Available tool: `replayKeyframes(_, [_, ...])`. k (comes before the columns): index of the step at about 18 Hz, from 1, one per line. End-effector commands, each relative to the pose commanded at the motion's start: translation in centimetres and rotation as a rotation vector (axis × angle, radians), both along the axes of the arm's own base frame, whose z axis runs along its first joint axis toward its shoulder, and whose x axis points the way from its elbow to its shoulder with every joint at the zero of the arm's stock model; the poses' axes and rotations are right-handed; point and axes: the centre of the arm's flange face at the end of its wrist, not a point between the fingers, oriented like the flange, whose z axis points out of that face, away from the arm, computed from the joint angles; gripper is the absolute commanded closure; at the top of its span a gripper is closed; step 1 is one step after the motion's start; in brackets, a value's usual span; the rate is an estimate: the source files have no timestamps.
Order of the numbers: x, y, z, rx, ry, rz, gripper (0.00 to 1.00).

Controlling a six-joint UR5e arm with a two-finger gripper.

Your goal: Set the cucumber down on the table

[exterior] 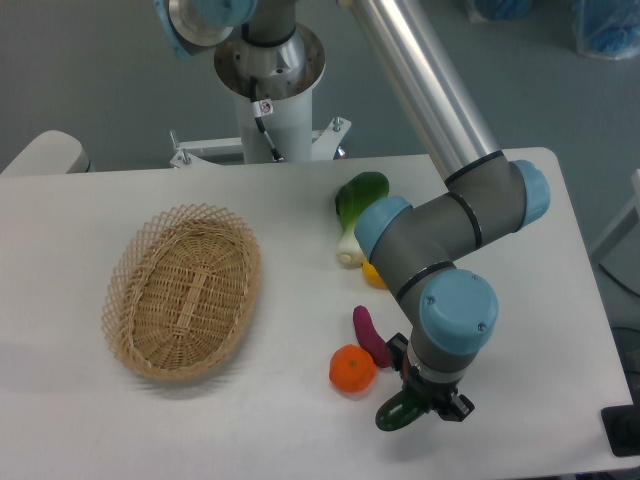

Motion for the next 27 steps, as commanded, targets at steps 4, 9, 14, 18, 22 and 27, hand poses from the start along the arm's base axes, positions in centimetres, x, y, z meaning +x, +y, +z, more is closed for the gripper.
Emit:
replayKeyframes(4, [0.0,0.0,0.0,0.001,0.001,0.0,0.78])
replayKeyframes(9, [0.1,0.1,0.0,0.0,0.002,0.003,0.77])
replayKeyframes(14, [-0.2,-0.3,0.2,0.001,0.001,0.008,0.78])
replayKeyframes(18, [-3.0,-3.5,1.0,0.001,0.001,0.063,0.79])
replayKeyframes(22, [-4.6,-6.2,-0.6,-0.017,-0.018,0.103,0.79])
replayKeyframes(27, [-6.9,-9.9,-3.0,-0.033,-0.008,0.154,0.79])
